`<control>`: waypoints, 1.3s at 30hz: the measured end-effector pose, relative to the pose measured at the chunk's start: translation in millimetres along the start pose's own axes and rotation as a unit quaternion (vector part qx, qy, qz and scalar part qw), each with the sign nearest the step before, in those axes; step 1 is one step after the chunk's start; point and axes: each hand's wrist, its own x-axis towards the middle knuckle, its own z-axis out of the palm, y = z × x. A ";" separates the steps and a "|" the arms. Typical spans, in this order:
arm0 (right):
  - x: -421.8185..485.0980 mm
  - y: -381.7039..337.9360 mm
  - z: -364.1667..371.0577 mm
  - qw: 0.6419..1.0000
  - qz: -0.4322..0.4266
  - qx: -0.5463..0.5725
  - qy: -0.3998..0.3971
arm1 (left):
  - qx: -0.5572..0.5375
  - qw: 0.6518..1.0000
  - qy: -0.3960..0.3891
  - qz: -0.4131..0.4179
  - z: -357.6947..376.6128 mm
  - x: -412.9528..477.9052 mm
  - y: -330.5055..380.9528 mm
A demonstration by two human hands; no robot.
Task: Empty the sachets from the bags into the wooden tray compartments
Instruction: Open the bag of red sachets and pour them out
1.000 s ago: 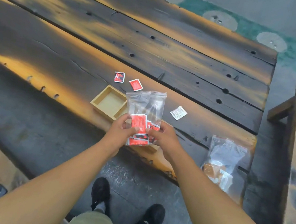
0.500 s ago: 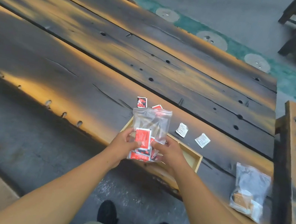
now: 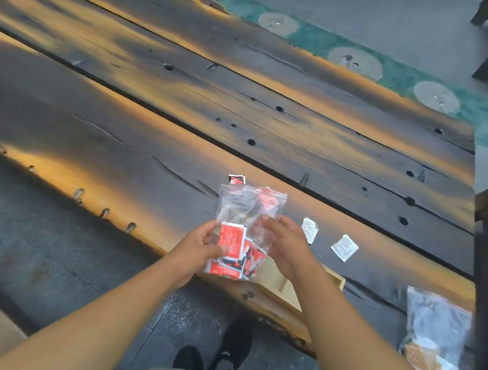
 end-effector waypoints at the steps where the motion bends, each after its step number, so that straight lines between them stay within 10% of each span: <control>1: 3.9 -2.8 -2.2 1.000 0.003 0.014 0.000 | 0.003 1.000 -0.002 -0.001 2.2 1.2 2.4; 39: 26.4 -36.7 53.0 0.971 -0.060 0.219 0.073 | 0.165 0.965 -0.200 -0.047 -73.2 87.5 59.9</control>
